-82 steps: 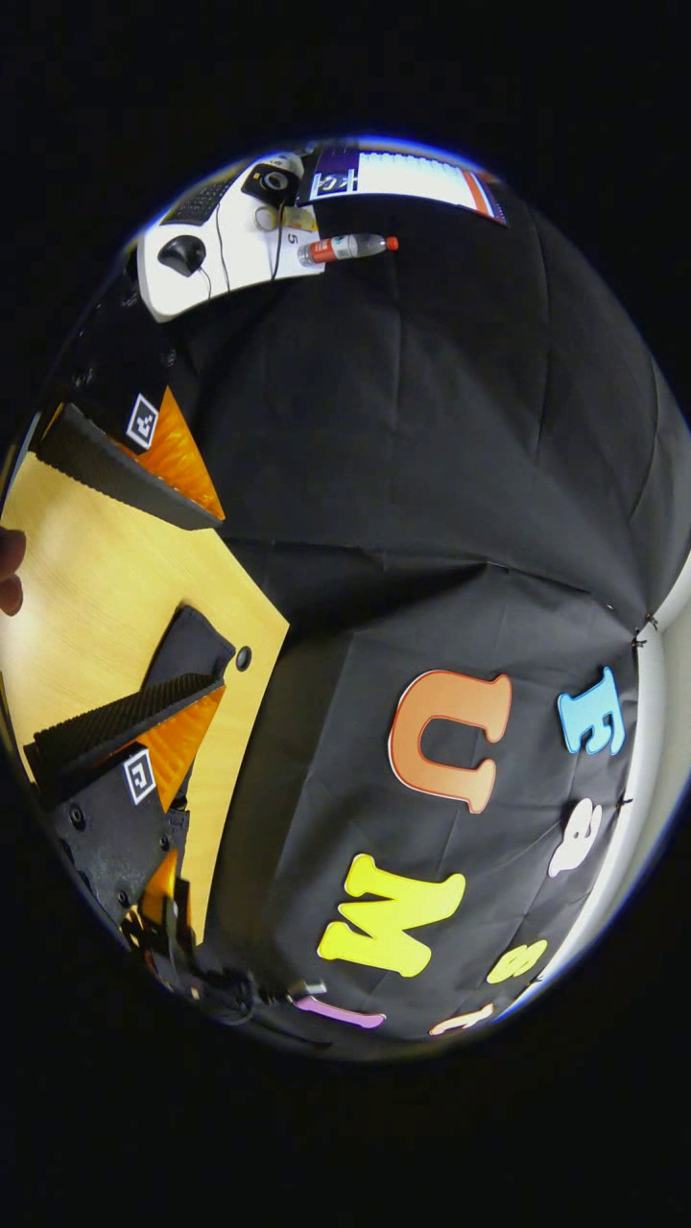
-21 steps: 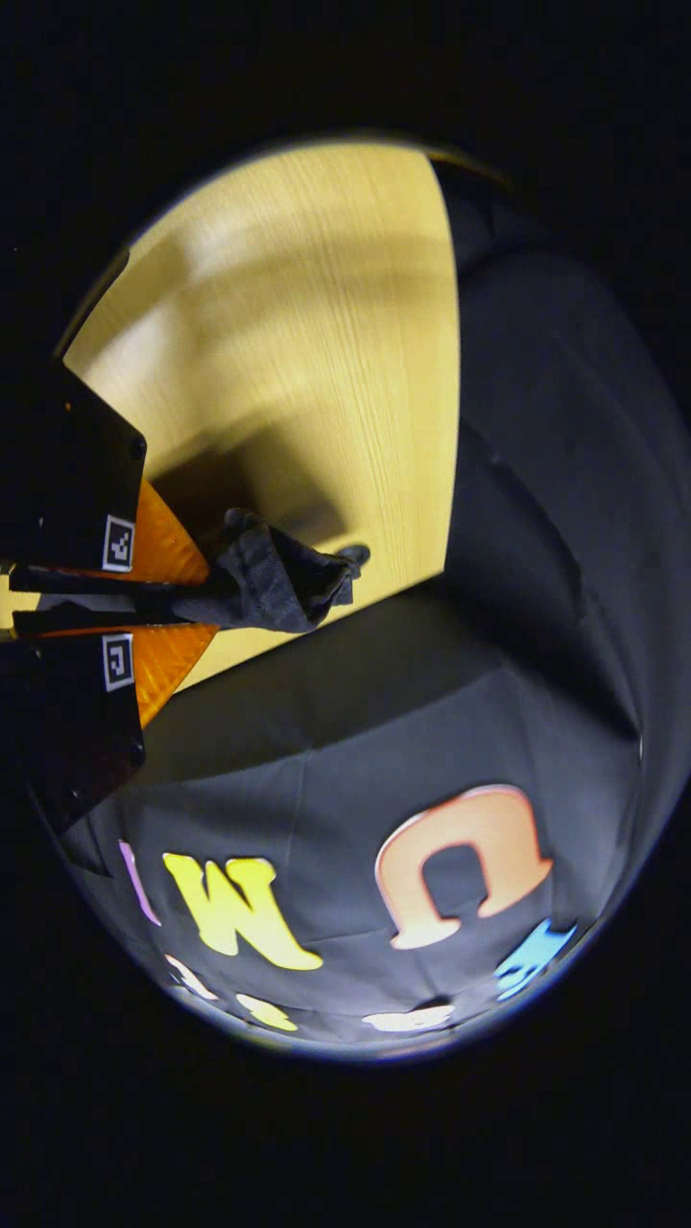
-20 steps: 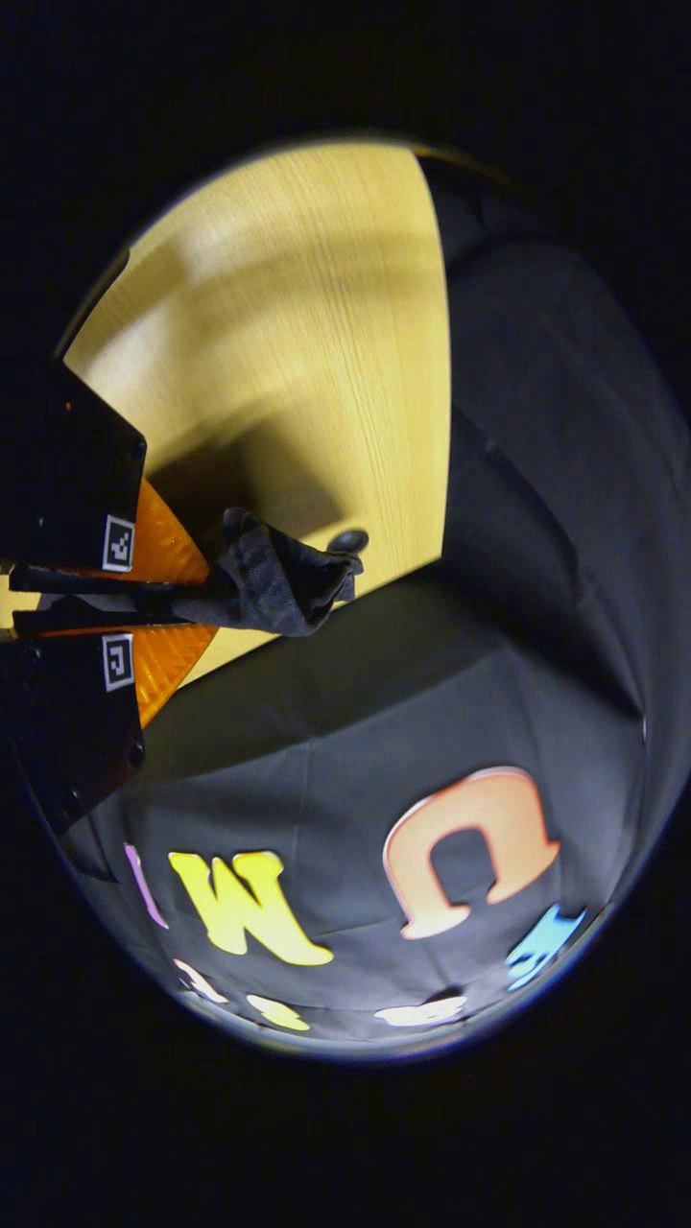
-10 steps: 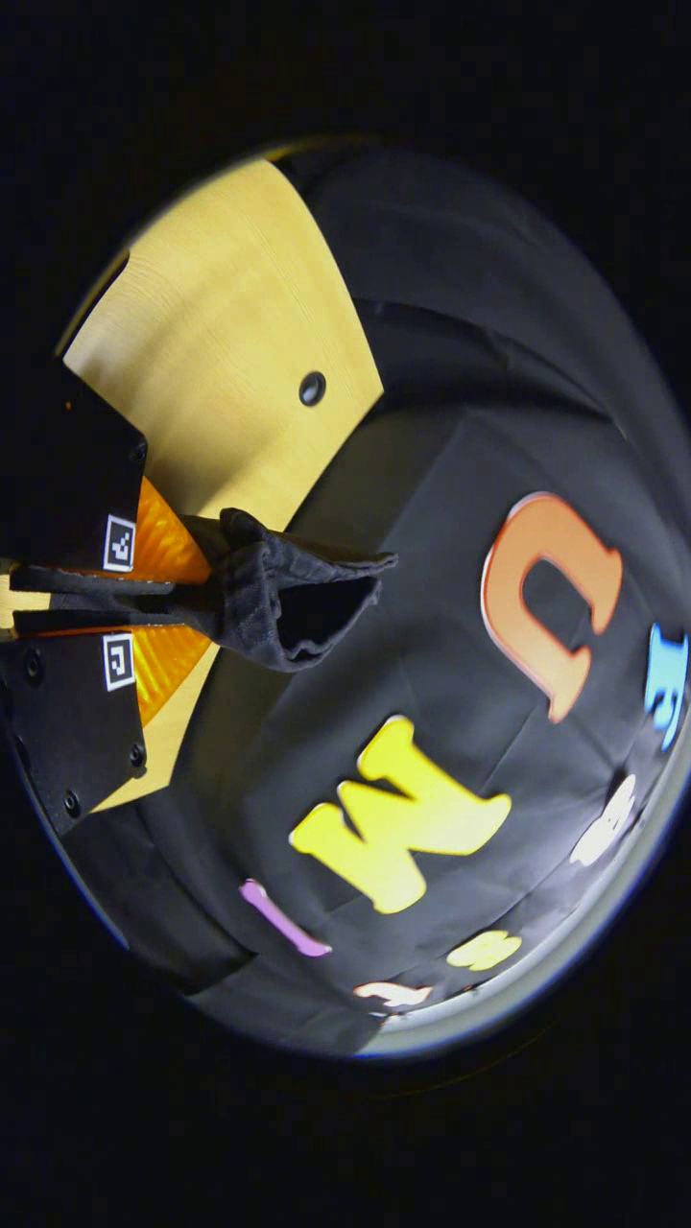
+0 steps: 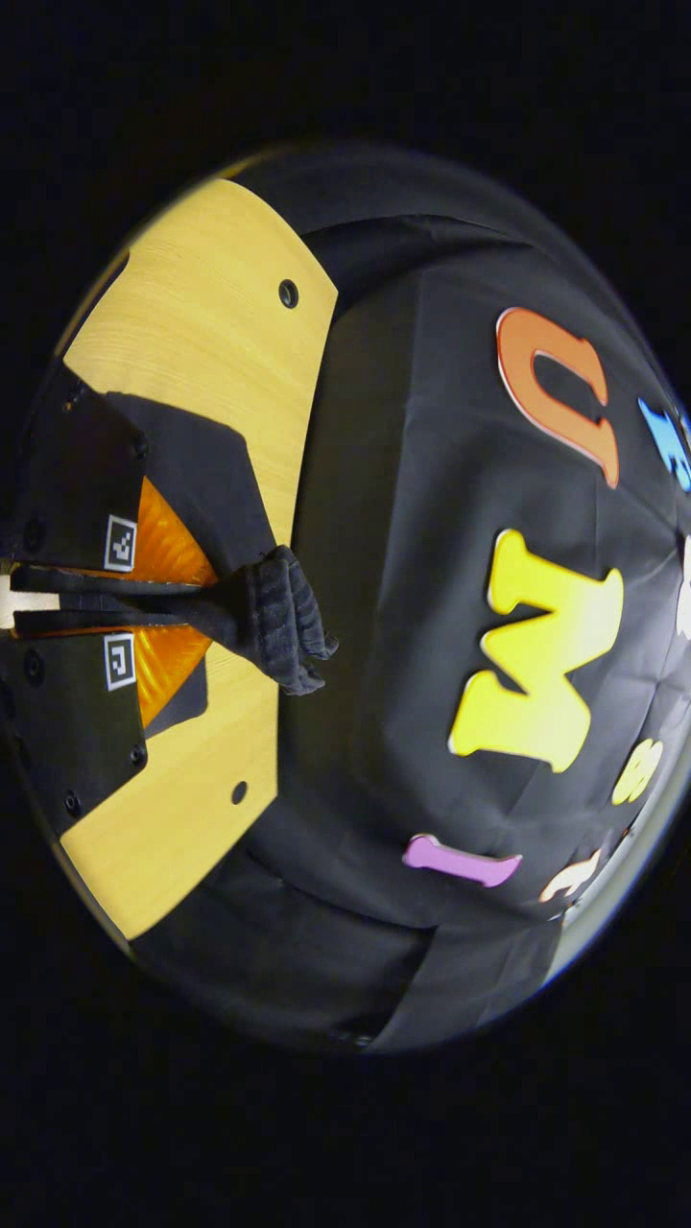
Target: Grasp the waist and the cuffs of the jeans and fold them to make the two legs overlap; first hold the waist and fold one-third of the jeans toward the cuffs, then hold the cuffs and fold the remaining one-third in the same direction to finish folding.
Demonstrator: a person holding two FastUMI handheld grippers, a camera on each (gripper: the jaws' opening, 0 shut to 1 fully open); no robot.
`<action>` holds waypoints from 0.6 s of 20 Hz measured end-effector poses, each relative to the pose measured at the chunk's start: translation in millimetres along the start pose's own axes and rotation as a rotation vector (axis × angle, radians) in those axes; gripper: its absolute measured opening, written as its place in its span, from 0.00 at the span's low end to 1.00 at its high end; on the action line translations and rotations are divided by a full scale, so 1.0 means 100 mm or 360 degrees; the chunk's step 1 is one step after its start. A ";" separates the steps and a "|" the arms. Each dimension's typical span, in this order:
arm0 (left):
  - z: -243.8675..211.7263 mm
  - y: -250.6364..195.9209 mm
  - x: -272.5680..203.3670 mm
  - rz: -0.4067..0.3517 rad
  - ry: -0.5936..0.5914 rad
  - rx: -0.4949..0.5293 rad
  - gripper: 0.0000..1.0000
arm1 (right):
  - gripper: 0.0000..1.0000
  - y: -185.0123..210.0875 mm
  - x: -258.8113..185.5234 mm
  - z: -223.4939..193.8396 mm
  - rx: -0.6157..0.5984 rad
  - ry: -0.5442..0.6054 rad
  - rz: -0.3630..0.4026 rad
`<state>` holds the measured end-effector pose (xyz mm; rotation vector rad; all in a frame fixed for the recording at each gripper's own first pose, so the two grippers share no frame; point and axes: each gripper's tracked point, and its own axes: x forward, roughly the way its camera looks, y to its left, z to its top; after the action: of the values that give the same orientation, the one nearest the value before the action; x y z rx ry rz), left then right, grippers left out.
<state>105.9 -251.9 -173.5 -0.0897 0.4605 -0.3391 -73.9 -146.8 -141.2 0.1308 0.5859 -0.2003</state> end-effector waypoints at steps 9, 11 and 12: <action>-0.82 -0.20 0.32 0.0064 0.0164 0.0140 0.15 | 1.00 -0.24 0.16 -0.16 -0.0004 0.0132 -0.0044; -0.83 -0.22 0.32 0.0071 0.0169 0.0092 0.19 | 0.96 -0.23 0.22 -0.16 -0.0001 0.0148 -0.0032; -0.84 -0.26 0.32 0.0056 0.0172 0.0080 0.22 | 0.96 -0.20 0.26 -0.16 0.0000 0.0153 -0.0021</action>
<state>87.6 -287.6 -257.5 -0.0142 0.5592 -0.3220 -65.9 -167.5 -169.7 0.1370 0.6826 -0.2076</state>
